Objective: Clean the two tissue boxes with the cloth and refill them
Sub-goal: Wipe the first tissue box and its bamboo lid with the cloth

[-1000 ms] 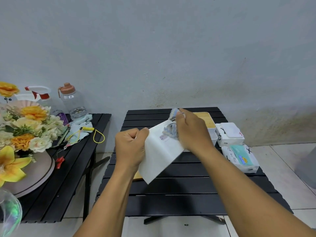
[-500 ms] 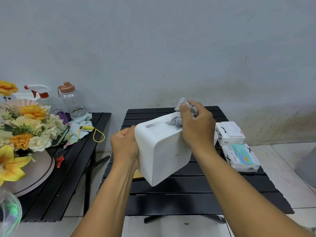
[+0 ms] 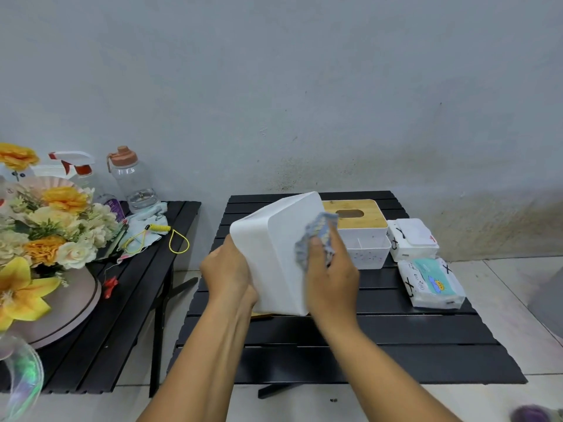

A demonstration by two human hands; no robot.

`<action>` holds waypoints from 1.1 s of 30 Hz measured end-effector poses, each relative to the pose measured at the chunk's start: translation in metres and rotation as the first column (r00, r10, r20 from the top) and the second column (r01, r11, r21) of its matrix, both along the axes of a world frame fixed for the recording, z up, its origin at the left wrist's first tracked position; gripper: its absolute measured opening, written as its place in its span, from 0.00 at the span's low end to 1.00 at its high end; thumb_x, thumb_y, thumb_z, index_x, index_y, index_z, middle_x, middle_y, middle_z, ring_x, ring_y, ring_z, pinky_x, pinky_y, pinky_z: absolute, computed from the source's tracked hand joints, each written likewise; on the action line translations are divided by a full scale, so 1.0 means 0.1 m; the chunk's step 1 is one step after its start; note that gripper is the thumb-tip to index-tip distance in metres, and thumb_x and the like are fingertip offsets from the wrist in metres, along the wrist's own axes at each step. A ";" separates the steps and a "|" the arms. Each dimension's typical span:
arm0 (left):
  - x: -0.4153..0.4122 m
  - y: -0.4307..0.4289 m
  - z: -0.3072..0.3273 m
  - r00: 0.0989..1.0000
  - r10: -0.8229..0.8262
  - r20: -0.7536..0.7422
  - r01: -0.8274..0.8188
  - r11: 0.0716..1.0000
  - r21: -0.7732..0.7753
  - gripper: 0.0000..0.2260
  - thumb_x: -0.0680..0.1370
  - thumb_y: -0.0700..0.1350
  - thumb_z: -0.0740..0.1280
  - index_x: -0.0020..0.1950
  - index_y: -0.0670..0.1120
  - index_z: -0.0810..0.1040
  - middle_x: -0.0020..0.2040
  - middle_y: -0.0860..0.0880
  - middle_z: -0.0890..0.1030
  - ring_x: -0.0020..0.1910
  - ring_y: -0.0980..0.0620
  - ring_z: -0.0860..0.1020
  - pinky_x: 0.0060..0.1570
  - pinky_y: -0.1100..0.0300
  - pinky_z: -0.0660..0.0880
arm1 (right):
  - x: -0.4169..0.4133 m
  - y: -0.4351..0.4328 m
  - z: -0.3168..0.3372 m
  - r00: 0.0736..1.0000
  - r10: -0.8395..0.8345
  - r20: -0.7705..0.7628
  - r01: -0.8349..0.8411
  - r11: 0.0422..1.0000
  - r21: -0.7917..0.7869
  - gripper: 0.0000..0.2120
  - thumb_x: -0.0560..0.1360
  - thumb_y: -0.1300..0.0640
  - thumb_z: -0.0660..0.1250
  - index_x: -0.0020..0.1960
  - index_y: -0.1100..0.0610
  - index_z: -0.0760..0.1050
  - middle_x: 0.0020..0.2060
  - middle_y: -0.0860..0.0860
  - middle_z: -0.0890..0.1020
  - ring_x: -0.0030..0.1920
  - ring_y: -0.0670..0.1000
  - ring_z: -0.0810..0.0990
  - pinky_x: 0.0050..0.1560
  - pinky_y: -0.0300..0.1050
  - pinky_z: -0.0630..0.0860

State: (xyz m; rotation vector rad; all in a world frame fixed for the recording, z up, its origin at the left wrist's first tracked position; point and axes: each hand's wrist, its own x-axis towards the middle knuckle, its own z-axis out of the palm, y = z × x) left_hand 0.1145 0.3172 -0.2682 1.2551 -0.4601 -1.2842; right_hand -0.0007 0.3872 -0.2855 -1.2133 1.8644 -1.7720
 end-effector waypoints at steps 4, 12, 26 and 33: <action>-0.04 0.01 0.03 1.000 0.000 0.014 0.001 0.999 -0.033 0.15 0.71 0.41 0.72 0.37 0.48 0.65 0.38 0.47 0.67 0.37 0.48 0.64 0.34 0.58 0.61 | -0.17 -0.12 0.14 0.982 -0.073 0.177 0.047 0.988 0.145 0.15 0.84 0.49 0.56 0.66 0.48 0.76 0.51 0.46 0.82 0.54 0.51 0.80 0.43 0.39 0.70; -0.08 0.11 0.09 0.956 -0.004 0.294 0.092 0.954 -0.285 0.28 0.75 0.54 0.76 0.30 0.47 0.59 0.31 0.47 0.59 0.32 0.50 0.58 0.32 0.58 0.56 | 0.08 -0.01 0.32 0.843 0.025 0.537 -0.043 0.999 0.022 0.15 0.84 0.49 0.57 0.49 0.52 0.81 0.42 0.48 0.86 0.42 0.50 0.85 0.40 0.44 0.81; 0.03 0.13 0.11 0.280 0.495 0.823 0.794 0.362 -0.488 0.23 0.77 0.50 0.67 0.28 0.50 0.57 0.23 0.47 0.59 0.28 0.49 0.57 0.33 0.59 0.55 | -0.61 -0.14 0.72 0.966 -0.042 0.253 -0.022 0.969 0.246 0.21 0.77 0.42 0.66 0.34 0.56 0.75 0.25 0.46 0.78 0.24 0.47 0.76 0.26 0.37 0.69; -0.06 0.14 0.04 0.198 0.686 0.700 0.862 0.219 -0.458 0.21 0.80 0.48 0.69 0.28 0.47 0.70 0.25 0.51 0.71 0.30 0.49 0.63 0.54 0.51 0.68 | -0.64 -0.22 0.76 0.962 0.222 -0.161 -0.051 0.720 0.692 0.35 0.67 0.43 0.75 0.68 0.59 0.70 0.50 0.51 0.78 0.48 0.52 0.77 0.43 0.45 0.75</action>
